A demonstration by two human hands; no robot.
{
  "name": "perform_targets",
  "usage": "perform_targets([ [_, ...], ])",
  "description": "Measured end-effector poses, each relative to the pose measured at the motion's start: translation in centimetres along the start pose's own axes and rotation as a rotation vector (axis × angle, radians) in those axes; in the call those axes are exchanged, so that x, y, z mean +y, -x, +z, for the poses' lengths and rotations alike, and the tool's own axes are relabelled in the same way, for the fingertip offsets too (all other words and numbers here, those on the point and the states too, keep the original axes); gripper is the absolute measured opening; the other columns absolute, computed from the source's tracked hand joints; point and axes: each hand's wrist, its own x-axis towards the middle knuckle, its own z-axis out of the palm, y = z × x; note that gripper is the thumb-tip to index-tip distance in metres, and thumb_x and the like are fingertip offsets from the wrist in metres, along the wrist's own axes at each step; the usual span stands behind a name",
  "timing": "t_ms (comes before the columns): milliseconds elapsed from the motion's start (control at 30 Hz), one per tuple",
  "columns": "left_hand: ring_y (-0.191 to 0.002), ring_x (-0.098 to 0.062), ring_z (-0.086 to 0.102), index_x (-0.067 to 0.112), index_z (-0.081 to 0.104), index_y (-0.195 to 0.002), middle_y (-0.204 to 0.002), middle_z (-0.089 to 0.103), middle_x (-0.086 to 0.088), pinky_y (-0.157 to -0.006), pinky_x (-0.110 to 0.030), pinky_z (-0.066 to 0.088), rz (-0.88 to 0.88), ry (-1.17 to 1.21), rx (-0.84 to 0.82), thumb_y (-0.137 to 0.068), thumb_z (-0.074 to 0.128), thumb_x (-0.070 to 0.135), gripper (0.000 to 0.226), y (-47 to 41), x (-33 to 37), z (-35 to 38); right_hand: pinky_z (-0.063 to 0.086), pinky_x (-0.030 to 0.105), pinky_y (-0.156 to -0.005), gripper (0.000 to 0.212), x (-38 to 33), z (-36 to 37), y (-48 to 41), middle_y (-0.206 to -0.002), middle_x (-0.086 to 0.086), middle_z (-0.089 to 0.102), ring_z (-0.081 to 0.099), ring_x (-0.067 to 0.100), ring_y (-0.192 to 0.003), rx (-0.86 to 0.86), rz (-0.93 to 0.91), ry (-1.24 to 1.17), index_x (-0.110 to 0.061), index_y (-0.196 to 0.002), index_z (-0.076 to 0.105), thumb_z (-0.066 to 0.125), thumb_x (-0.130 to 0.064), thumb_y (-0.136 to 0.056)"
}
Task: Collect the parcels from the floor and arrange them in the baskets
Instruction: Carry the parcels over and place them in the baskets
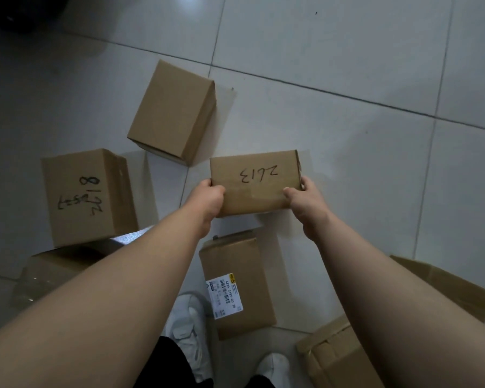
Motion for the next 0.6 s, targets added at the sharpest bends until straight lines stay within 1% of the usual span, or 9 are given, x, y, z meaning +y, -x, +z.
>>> perform_targets([
  [67, -0.112, -0.027, 0.055, 0.02, 0.049, -0.127, -0.121, 0.057, -0.007, -0.103, -0.047, 0.045, 0.002, 0.032, 0.016, -0.099, 0.039, 0.012, 0.031, 1.7, 0.8, -1.0, 0.045, 0.026, -0.086, 0.037, -1.3, -0.1, 1.5, -0.113, 0.004, 0.06, 0.058, 0.017, -0.098, 0.0, -0.017, 0.009, -0.014, -0.13, 0.053, 0.049, -0.004, -0.095],
  [167, -0.104, -0.025, 0.055, 0.023, 0.05, -0.113, -0.111, 0.057, -0.005, -0.099, -0.044, 0.047, 0.003, 0.076, 0.071, -0.098, 0.04, 0.012, 0.022, 4.3, 1.8, -2.4, 0.048, 0.031, -0.092, 0.039, -3.0, 0.0, 3.6, -0.119, 0.006, 0.062, 0.059, 0.018, -0.101, -0.022, -0.025, -0.001, -0.013, -0.132, 0.053, 0.05, -0.004, -0.095],
  [200, -0.102, -0.025, 0.055, 0.021, 0.052, -0.115, -0.112, 0.058, -0.005, -0.096, -0.043, 0.047, 0.014, 0.087, 0.097, -0.097, 0.042, 0.013, 0.022, 5.5, 2.2, -3.1, 0.048, 0.03, -0.091, 0.039, -3.8, 0.1, 4.7, -0.119, 0.005, 0.062, 0.059, 0.018, -0.1, -0.027, -0.038, 0.002, -0.013, -0.133, 0.053, 0.05, -0.004, -0.095],
  [267, -0.1, -0.023, 0.055, 0.018, 0.053, -0.131, -0.117, 0.058, -0.005, -0.09, -0.039, 0.047, 0.04, 0.099, 0.148, -0.095, 0.047, 0.016, 0.037, 8.1, 3.2, -4.5, 0.046, 0.027, -0.087, 0.041, -5.8, 0.1, 7.4, -0.116, 0.003, 0.061, 0.059, 0.016, -0.099, -0.028, -0.07, 0.01, -0.014, -0.134, 0.051, 0.051, -0.006, -0.095],
  [333, -0.094, -0.019, 0.054, 0.017, 0.05, -0.137, -0.117, 0.058, -0.003, -0.083, -0.034, 0.046, 0.07, 0.136, 0.187, -0.094, 0.049, 0.015, 0.043, 11.3, 4.4, -6.0, 0.045, 0.026, -0.085, 0.044, -8.2, -0.1, 10.3, -0.115, 0.001, 0.061, 0.059, 0.016, -0.099, -0.015, -0.108, 0.018, -0.017, -0.136, 0.05, 0.054, -0.009, -0.093],
  [400, -0.094, -0.018, 0.053, 0.017, 0.044, -0.142, -0.119, 0.056, -0.003, -0.082, -0.033, 0.046, 0.099, 0.18, 0.215, -0.094, 0.052, 0.014, 0.048, 15.1, 5.6, -7.5, 0.044, 0.027, -0.082, 0.046, -10.8, -0.5, 13.6, -0.116, 0.001, 0.06, 0.059, 0.016, -0.099, -0.01, -0.153, 0.043, -0.02, -0.137, 0.048, 0.056, -0.014, -0.092],
  [500, -0.102, -0.024, 0.058, 0.017, 0.046, -0.141, -0.123, 0.059, -0.005, -0.086, -0.038, 0.05, 0.142, 0.269, 0.251, -0.089, 0.058, 0.011, 0.053, 21.5, 7.1, -9.9, 0.048, 0.033, -0.085, 0.049, -14.7, -1.1, 19.6, -0.125, 0.005, 0.055, 0.058, 0.02, -0.103, -0.033, -0.216, 0.072, -0.027, -0.137, 0.047, 0.059, -0.023, -0.09],
  [567, -0.103, -0.026, 0.061, 0.016, 0.051, -0.137, -0.123, 0.063, -0.009, -0.08, -0.037, 0.052, 0.166, 0.317, 0.28, -0.087, 0.06, 0.012, 0.051, 26.6, 8.1, -11.6, 0.05, 0.037, -0.091, 0.05, -17.3, -1.7, 24.0, -0.127, 0.007, 0.054, 0.058, 0.021, -0.105, -0.059, -0.27, 0.084, -0.03, -0.135, 0.048, 0.06, -0.025, -0.087],
  [600, -0.102, -0.026, 0.062, 0.016, 0.053, -0.135, -0.122, 0.063, -0.009, -0.078, -0.035, 0.052, 0.184, 0.335, 0.303, -0.087, 0.06, 0.011, 0.048, 29.4, 8.7, -12.5, 0.05, 0.037, -0.091, 0.051, -18.6, -2.0, 26.3, -0.127, 0.006, 0.054, 0.059, 0.021, -0.105, -0.071, -0.295, 0.091, -0.03, -0.135, 0.048, 0.061, -0.025, -0.087],
])
